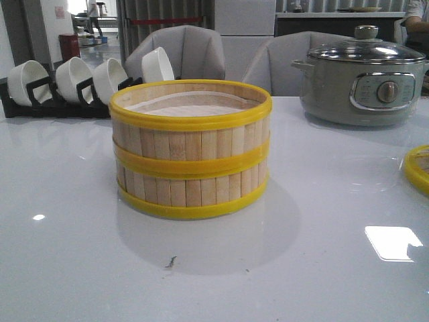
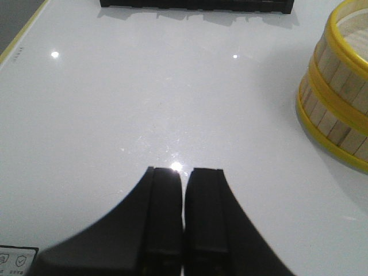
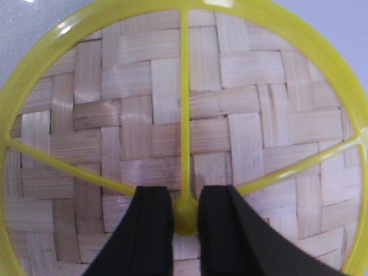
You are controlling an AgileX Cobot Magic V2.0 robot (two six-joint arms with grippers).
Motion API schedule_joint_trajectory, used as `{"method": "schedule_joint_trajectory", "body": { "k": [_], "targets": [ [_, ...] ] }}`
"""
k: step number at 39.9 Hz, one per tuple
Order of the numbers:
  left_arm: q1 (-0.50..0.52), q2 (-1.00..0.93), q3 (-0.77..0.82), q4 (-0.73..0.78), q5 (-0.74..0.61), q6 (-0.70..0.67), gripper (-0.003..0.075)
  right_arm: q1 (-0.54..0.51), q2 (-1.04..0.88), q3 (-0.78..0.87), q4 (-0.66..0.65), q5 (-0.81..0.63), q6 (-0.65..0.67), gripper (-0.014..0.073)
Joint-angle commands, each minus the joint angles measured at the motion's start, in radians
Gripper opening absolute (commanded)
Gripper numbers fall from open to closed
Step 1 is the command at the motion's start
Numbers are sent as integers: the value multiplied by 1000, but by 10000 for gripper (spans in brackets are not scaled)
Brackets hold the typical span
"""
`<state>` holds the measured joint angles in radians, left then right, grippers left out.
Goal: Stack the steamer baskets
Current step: 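Grip the lid's centre knob with the right gripper and lift it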
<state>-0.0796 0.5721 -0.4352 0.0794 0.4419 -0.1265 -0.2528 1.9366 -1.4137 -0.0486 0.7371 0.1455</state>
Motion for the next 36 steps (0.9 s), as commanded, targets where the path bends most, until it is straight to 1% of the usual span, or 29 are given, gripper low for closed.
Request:
{"method": "schedule_joint_trajectory", "body": {
  "k": [1,9,16,22,28,36],
  "targets": [
    [-7,1,-29,1,-77,-6,94,30,-93,-63,-12,-11,-11,56],
    [-7,1,-29,1,-77,-6,94,137,-159,-197,-12,69,-11,56],
    [-7,1,-29,1,-77,-6,94,302,-166,-378,-12,199,-11,56],
    [-7,1,-29,1,-77,-6,94,445,-156,-479,-10,223,-11,56],
    [-7,1,-29,1,-77,-6,94,598,-84,-607,9,260,-11,56],
    [-7,1,-29,1,-77,-6,94,725,49,-790,11,325,-11,56]
  ]
}}
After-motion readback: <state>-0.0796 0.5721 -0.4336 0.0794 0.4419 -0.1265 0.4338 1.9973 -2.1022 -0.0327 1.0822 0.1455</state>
